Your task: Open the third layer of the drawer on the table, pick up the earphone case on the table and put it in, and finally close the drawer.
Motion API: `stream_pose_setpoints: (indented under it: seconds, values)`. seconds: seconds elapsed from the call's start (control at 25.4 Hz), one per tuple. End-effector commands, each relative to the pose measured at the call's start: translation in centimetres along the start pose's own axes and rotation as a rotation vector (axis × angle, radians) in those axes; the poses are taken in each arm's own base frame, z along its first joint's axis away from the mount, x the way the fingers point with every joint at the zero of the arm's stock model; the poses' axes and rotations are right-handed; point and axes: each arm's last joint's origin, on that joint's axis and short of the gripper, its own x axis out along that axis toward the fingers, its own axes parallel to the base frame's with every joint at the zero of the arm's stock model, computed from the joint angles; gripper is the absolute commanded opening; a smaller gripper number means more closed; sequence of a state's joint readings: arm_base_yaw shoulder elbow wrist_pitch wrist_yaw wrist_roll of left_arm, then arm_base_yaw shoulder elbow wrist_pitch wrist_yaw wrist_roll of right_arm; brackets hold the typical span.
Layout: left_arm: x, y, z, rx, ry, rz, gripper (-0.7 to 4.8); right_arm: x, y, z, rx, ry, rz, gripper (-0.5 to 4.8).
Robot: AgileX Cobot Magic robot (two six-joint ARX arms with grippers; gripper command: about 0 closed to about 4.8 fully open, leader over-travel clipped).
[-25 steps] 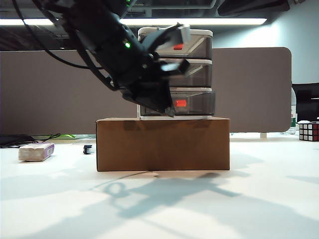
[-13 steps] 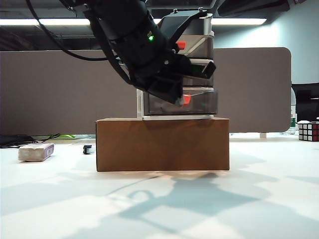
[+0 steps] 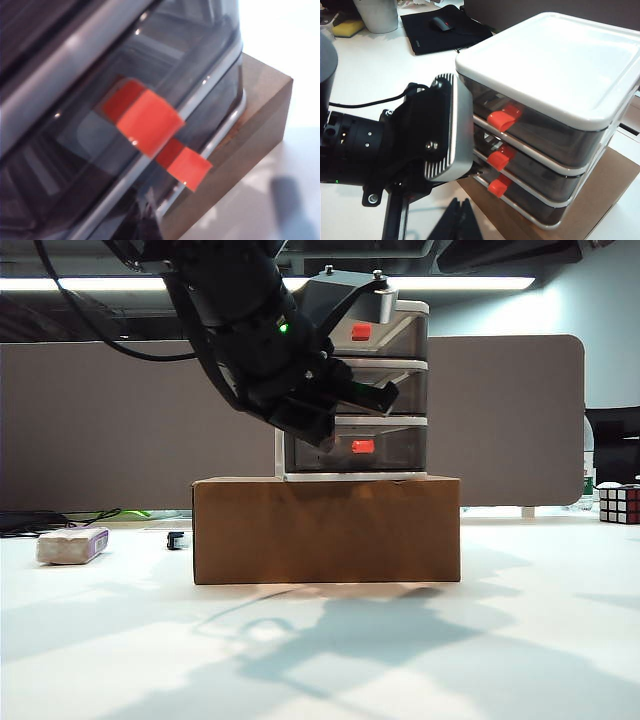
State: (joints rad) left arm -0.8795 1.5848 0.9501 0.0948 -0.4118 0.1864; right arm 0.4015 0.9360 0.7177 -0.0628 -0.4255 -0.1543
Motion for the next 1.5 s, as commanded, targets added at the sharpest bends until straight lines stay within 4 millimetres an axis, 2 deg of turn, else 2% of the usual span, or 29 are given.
stream_pose_setpoints:
  seconds: [0.04,0.2,0.28,0.51,0.75,0.87,0.95,1.06,1.18,1.3,1.5]
  values:
    - [-0.2,0.2,0.2,0.018,-0.001,0.026,-0.06,-0.1,0.0,0.3,-0.011,-0.016,-0.003,-0.05]
    - [-1.3,0.5,0.0,0.023,0.003,0.039,-0.06,-0.9,0.3,0.7,-0.024,-0.043,-0.007,-0.05]
    - [-2.6,1.0,-0.2,-0.003,-0.015,0.036,-0.06,-1.5,0.6,1.0,-0.032,-0.062,-0.011,-0.05]
    - [-9.4,3.2,-1.6,-0.040,-0.134,-0.072,-0.06,-4.5,1.8,0.8,-0.016,-0.023,-0.050,-0.05]
    - [-14.7,4.7,-5.7,-0.080,-0.202,-0.112,-0.06,-7.4,3.2,-0.9,0.012,-0.044,-0.103,-0.05]
    - [-17.1,5.1,-9.3,-0.209,-0.306,-0.128,-0.06,-9.0,4.2,-4.0,0.064,-0.095,-0.196,-0.05]
    - [-17.8,5.0,-11.4,-0.228,-0.358,-0.117,-0.06,-9.7,4.7,-6.1,0.056,-0.127,-0.257,-0.05]
    - [-18.0,4.9,-13.1,-0.250,-0.400,-0.113,-0.06,-10.0,5.1,-8.2,0.040,-0.171,-0.288,-0.05]
    - [-17.3,4.1,-15.8,-0.285,-0.436,-0.100,-0.06,-9.8,5.3,-10.5,0.043,-0.200,-0.287,-0.05]
    - [-16.7,3.5,-17.3,-0.338,-0.464,-0.125,-0.06,-9.1,5.1,-11.2,0.055,-0.186,-0.282,-0.05]
    - [-16.4,3.2,-18.4,-0.345,-0.491,-0.129,-0.06,-8.4,5.0,-12.4,0.036,-0.183,-0.288,-0.05]
